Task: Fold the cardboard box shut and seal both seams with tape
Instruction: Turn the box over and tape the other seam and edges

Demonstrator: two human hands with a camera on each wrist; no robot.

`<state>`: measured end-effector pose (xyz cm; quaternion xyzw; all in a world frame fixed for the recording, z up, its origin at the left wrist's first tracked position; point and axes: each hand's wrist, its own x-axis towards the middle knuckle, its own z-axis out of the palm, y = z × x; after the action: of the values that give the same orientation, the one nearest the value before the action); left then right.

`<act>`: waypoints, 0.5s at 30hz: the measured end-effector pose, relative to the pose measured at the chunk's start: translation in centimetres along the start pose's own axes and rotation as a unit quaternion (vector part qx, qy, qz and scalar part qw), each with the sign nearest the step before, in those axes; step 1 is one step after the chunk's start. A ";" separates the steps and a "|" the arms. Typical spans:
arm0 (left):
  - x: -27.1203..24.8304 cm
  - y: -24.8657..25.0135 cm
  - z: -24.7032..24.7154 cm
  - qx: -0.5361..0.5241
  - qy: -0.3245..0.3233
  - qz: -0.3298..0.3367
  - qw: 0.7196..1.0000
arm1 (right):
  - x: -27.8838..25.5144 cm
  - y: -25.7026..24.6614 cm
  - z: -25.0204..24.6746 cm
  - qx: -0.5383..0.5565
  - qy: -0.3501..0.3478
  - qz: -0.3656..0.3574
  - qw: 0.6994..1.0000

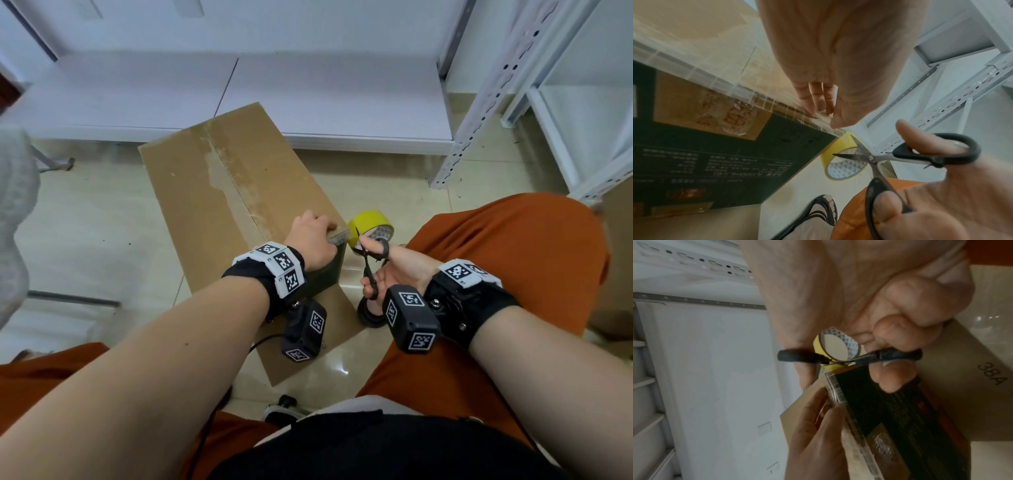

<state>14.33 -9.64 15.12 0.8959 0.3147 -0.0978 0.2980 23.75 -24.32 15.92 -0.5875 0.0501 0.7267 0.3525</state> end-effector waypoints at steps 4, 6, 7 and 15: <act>0.4 -0.1 0.1 0.003 0.006 0.000 1.000 | 0.5 -0.3 0.0 0.007 -0.011 -0.020 1.000; 0.8 0.0 0.0 0.011 0.007 -0.001 1.000 | 0.9 -0.4 -0.4 0.025 -0.006 -0.035 0.999; 1.1 0.2 -0.1 0.017 0.006 -0.003 1.000 | 1.1 -0.4 -0.6 0.030 -0.005 -0.040 0.999; 4.9 3.5 -0.8 -0.005 0.024 0.026 0.999 | 1.9 -0.7 -1.5 0.009 -0.003 -0.038 0.999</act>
<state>20.38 -8.87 15.60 0.9044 0.2989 -0.0671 0.2969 25.27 -23.74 13.99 -0.5832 0.0333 0.7144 0.3852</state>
